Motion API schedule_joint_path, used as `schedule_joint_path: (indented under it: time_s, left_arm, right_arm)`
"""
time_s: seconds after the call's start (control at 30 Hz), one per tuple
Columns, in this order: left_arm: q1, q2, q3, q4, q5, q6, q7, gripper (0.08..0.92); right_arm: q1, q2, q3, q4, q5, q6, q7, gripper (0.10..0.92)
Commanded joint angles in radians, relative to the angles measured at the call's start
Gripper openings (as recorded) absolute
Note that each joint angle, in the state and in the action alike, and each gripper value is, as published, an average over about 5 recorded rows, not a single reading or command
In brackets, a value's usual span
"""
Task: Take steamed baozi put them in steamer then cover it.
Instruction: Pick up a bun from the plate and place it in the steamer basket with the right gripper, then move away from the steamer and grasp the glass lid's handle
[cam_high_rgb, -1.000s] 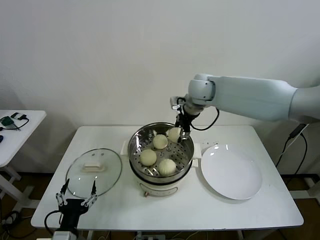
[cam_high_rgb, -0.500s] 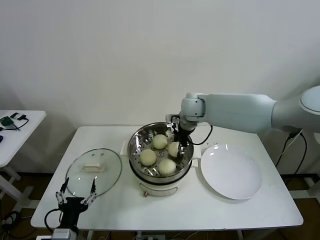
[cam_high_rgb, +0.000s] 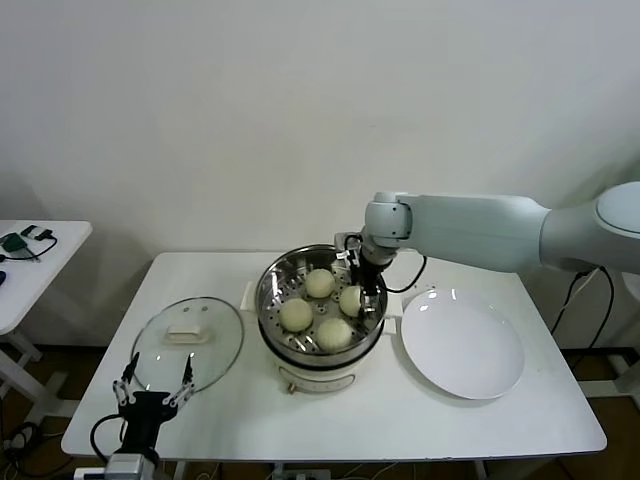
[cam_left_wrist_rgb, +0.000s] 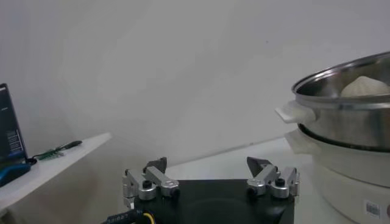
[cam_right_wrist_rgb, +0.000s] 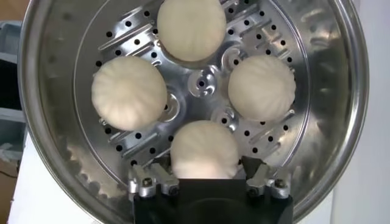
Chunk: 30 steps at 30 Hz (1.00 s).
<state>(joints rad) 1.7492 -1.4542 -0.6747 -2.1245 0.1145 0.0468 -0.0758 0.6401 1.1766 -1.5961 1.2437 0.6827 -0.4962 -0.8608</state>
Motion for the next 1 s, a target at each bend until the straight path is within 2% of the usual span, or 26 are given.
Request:
schedule_joint_path:
  time_s: [0.03, 0.33, 0.43, 0.53, 0.63, 0.8, 1.0]
  left_arm:
    - [0.0, 0.001, -0.002, -0.002, 0.001, 0.0, 0.0, 0.823]
    - [0.005, 0.003, -0.005, -0.006, 0.008, -0.005, 0.0, 0.823]
    - [0.009, 0.003, -0.006, -0.007, 0.012, -0.009, -0.001, 0.823]
    - [0.01, 0.002, -0.01, -0.008, 0.021, -0.017, -0.001, 0.823]
    - [0.006, 0.003, -0.018, -0.009, 0.032, -0.024, -0.001, 0.823]
    - [0.0, 0.001, -0.018, -0.018, 0.049, -0.032, 0.005, 0.823]
    - [-0.007, -0.009, -0.012, -0.026, 0.087, -0.043, 0.031, 0.823]
  right_arm:
    - [0.011, -0.033, 0.038, 0.018, -0.008, 0.005, -0.013, 0.815]
    - [0.081, -0.205, 0.149, 0.122, 0.044, 0.117, -0.017, 0.823]
    - [0.065, -0.289, 0.189, 0.164, 0.067, 0.212, 0.052, 0.823]
    - [0.005, -0.388, 0.232, 0.204, 0.088, 0.328, 0.193, 0.823]
    - [-0.127, -0.497, 0.34, 0.241, 0.096, 0.42, 0.337, 0.823]
    - [-0.432, -0.628, 0.606, 0.268, 0.084, 0.552, 0.488, 0.823]
    - [-0.878, -0.652, 1.083, 0.276, 0.068, 0.652, 0.596, 0.823]
